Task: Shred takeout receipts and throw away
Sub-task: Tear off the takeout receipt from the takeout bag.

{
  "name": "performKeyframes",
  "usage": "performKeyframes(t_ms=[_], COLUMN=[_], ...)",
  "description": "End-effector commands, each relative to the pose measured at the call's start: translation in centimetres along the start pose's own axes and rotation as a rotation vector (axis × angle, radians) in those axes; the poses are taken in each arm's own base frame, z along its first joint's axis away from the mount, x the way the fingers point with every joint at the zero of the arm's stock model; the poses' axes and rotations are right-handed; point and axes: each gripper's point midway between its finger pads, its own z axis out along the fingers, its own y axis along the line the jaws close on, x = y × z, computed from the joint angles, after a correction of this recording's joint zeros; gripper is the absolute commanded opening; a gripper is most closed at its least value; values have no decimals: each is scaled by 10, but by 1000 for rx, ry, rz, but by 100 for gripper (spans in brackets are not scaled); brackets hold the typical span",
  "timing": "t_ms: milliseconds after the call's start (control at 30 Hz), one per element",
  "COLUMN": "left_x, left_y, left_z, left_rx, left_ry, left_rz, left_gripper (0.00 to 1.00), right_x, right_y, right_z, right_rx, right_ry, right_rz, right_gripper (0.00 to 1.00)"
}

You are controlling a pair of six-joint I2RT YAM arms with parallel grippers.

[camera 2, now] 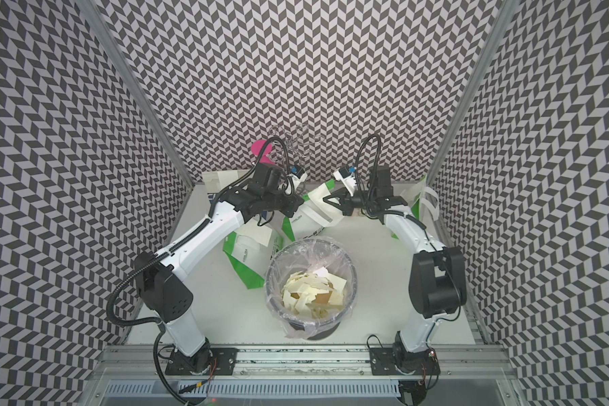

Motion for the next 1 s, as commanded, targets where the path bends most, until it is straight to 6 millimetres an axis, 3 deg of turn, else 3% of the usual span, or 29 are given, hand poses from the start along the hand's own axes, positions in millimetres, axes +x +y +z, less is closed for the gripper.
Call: performKeyframes(t_ms=[0,233,633,767,967], left_x=[16,23,31,27,6], left_y=[7,13,24,24,5], left_z=[-3,-1,0,-3,-9], left_rx=[-26,-30,-48,-45,58], left_ry=[50,61,77,62,-4], left_rz=[-7,-22,-32,-27,-20], left_gripper=[0,0,0,0,0], right_x=[-45,-58,-63,-55,-18], right_y=[32,46,48,33,6], right_z=[-15,-26,-33,-30,-14], right_rx=[-63,-100,-111,-45,57], right_ry=[-102,-156,-196,-177,-63], right_rz=[-168,-181,-155,-129,-121], right_gripper=[0,0,0,0,2])
